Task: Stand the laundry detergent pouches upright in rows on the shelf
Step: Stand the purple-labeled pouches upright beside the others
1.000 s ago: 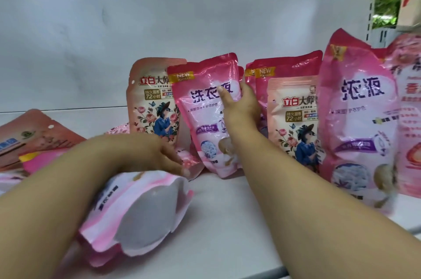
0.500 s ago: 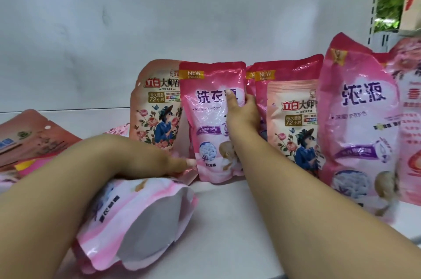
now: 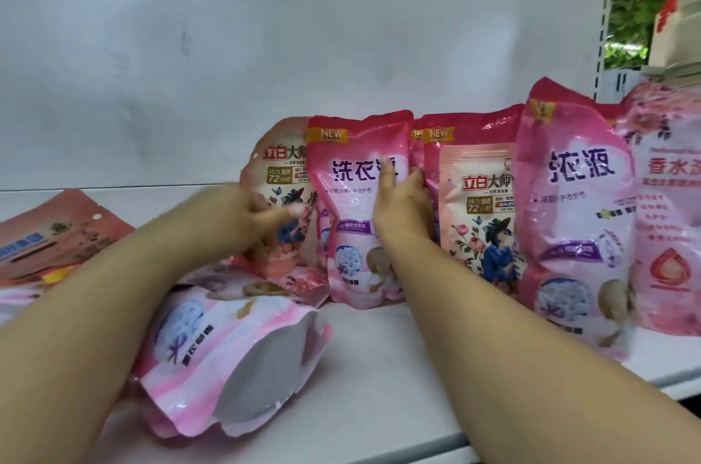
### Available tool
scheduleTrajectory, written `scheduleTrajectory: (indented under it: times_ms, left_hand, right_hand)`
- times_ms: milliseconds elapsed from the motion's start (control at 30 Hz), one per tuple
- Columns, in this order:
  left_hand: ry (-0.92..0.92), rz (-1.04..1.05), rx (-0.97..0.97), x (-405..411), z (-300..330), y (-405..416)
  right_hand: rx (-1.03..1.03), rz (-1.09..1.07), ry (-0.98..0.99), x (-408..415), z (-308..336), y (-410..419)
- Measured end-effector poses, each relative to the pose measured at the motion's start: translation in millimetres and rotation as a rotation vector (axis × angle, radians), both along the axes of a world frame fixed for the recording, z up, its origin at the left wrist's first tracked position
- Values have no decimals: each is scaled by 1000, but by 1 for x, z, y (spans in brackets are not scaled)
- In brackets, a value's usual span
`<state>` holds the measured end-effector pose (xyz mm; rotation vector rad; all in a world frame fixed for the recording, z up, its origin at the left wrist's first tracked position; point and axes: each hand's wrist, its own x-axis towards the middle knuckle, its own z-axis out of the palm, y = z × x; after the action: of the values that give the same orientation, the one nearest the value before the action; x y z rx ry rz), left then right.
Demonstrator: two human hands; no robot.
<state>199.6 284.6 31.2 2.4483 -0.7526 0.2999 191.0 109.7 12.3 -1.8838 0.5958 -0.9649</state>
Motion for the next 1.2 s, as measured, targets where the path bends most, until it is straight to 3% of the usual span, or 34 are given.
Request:
scheduleTrajectory:
  times_ms: [100,167,333,433,500,600,667,767,833,933,1067,1200]
  left_hand:
    - [-341,151,-416,-8,9,9]
    - [-464,135,-557,-7,8,10]
    - [-4,61,-279,17,-7,5]
    - [-64,120,-303,20,-7,5]
    - [-159,170,-434,23,-5,8]
    - [-136,83,-852,24,3,16]
    - [-105,14,-1031,22,8,20]
    - [-75,-74,-1122,14,12,20]
    - [-74,-126,-1144,10,14,18]
    - [-143,-170,-1076,3,13,13]
    - [-160,-236,-940,-6,8,5]
    - [60,-375,-777,-15,10,1]
  right_hand:
    - [-29,33,-20,-4,-3,-1]
    - [29,70,-57,-3,-2,2]
    - [40,123,-55,-6,-1,4]
    - [-158,52,-28,-7,-1,10]
    - [-371,14,-22,-5,-1,15]
    - [-580,26,-74,0,7,24]
    - [-554,106,-184,2,12,32]
    - [-438,179,-401,-5,18,36]
    - [-410,178,-529,-13,23,37]
    - [-200,446,-633,-26,31,45]
    - [-104,685,-441,-41,38,47]
    - [139,776,-362,-57,30,22]
